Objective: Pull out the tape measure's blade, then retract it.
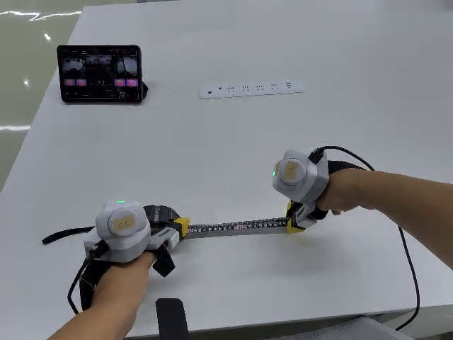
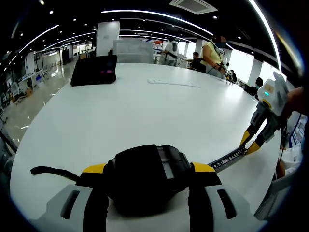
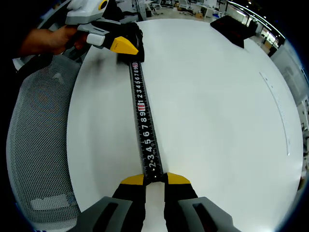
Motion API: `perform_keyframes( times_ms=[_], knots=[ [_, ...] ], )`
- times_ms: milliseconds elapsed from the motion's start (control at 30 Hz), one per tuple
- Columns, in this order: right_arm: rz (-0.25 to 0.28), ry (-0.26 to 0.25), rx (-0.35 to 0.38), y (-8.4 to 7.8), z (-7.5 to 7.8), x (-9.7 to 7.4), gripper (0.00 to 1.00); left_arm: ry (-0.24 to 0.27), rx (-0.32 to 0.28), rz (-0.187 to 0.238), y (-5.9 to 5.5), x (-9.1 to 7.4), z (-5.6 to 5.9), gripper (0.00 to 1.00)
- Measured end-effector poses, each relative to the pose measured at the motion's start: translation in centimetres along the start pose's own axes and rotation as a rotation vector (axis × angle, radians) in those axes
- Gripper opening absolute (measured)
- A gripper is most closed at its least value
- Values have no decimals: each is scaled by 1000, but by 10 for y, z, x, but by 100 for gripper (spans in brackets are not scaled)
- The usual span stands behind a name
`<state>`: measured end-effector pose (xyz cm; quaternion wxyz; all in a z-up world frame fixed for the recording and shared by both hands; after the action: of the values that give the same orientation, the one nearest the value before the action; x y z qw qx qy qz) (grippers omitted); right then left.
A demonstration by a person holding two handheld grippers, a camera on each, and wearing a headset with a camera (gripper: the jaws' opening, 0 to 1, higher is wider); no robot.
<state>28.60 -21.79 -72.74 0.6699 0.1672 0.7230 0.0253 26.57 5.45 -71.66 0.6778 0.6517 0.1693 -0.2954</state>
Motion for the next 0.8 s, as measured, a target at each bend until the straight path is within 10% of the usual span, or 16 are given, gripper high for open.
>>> perform_keyframes(
  times_ms=[800],
  knots=[
    [7, -3, -7, 10, -3, 2, 10, -1, 1, 3, 0, 0, 0, 63]
  ],
)
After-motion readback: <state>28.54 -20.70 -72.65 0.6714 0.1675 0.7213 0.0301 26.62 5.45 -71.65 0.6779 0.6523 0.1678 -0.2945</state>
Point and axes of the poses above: the centre of the closed fingertips' face, and the gripper's own axes: x roughly forward along the fingers, z roughly to its right, y roughly out of its top, the point moved 6 cm from there along -x, roughly backward along the fingers, and after that the axes turned 1 degree about y, right-handed, at the moved point
